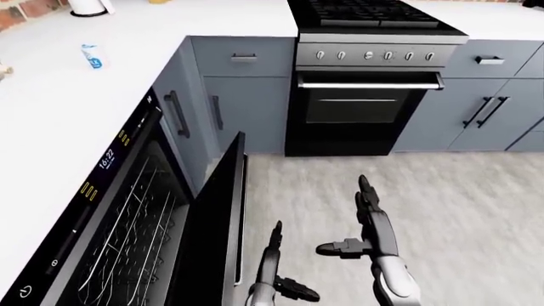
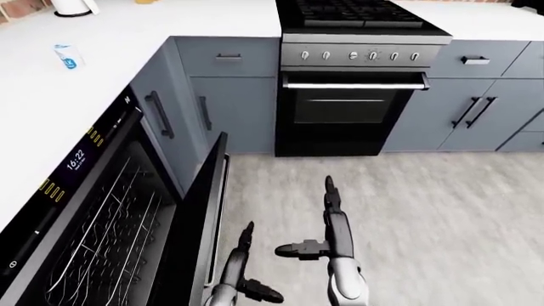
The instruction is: Close the dishwasher door
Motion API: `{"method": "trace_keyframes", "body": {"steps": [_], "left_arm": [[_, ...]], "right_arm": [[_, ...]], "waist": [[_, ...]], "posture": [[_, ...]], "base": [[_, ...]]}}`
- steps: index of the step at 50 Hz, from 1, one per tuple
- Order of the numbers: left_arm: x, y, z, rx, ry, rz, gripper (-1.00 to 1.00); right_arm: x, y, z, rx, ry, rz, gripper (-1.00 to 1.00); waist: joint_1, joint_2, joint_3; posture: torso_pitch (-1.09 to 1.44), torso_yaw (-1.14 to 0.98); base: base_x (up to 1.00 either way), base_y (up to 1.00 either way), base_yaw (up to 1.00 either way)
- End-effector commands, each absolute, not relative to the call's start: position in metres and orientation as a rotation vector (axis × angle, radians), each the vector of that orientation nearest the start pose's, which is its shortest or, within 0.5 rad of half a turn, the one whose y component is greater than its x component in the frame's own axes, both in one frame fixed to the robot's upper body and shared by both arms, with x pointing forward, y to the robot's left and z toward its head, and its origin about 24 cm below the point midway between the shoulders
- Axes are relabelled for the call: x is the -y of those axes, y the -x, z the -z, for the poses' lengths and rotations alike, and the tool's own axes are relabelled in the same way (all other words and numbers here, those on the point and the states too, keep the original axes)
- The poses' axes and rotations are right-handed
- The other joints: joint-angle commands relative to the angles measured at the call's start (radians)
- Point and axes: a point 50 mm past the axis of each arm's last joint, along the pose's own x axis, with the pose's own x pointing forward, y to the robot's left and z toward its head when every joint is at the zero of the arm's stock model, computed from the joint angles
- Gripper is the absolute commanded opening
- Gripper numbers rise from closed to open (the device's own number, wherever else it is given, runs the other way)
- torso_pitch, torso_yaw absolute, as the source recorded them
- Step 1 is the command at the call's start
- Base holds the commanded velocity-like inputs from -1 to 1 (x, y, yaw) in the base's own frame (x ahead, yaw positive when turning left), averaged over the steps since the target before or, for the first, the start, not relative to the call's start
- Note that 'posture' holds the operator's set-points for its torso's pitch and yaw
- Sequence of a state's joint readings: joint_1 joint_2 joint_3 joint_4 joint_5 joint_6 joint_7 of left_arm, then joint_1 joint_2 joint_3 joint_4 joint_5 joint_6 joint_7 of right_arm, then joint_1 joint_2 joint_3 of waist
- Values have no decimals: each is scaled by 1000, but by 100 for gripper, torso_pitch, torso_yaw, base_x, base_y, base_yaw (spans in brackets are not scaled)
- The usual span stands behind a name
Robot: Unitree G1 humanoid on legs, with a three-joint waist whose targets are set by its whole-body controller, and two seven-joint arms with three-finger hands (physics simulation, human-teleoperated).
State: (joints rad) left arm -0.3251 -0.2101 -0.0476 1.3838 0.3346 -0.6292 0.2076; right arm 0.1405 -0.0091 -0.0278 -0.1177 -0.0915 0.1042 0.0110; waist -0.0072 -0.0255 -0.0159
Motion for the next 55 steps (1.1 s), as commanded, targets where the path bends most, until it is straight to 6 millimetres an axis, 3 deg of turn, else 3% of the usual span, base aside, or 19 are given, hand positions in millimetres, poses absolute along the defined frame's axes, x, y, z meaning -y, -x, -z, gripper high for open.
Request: {"method": "trace_keyframes", "body": {"steps": [1,11,18,22,30,38,55], "left_arm": [[-35,-216,85,-312,-149,298,100],[-50,-197,108,-450,-286,305,100],[-62,-194,124,-702,-285,270,100],[-71,-195,130,-840,-215,220,100],[-107,-216,127,-1027,106,-69,100],[-126,-225,123,-1050,207,-197,100],[-143,-227,120,-1051,168,-360,100]], "right_arm": [[167,-229,-44,-38,107,62,100],[168,-228,-44,-34,106,65,100],[168,-228,-44,-33,105,66,100],[168,-228,-46,-28,106,66,100],[168,-228,-48,-25,106,68,100],[167,-228,-51,-20,107,67,100],[169,-227,-47,-22,103,70,100]], "waist": [[0,-3,-15],[-2,2,-14],[-3,7,-16],[-4,10,-16],[-3,15,-18],[-7,15,-21],[-13,12,-16]], "posture": [[0,0],[0,0],[0,0],[0,0],[0,0],[0,0],[0,0]], "base": [[0,0,0],[0,0,0],[0,0,0],[0,0,0],[0,0,0],[0,0,0],[0,0,0]]}}
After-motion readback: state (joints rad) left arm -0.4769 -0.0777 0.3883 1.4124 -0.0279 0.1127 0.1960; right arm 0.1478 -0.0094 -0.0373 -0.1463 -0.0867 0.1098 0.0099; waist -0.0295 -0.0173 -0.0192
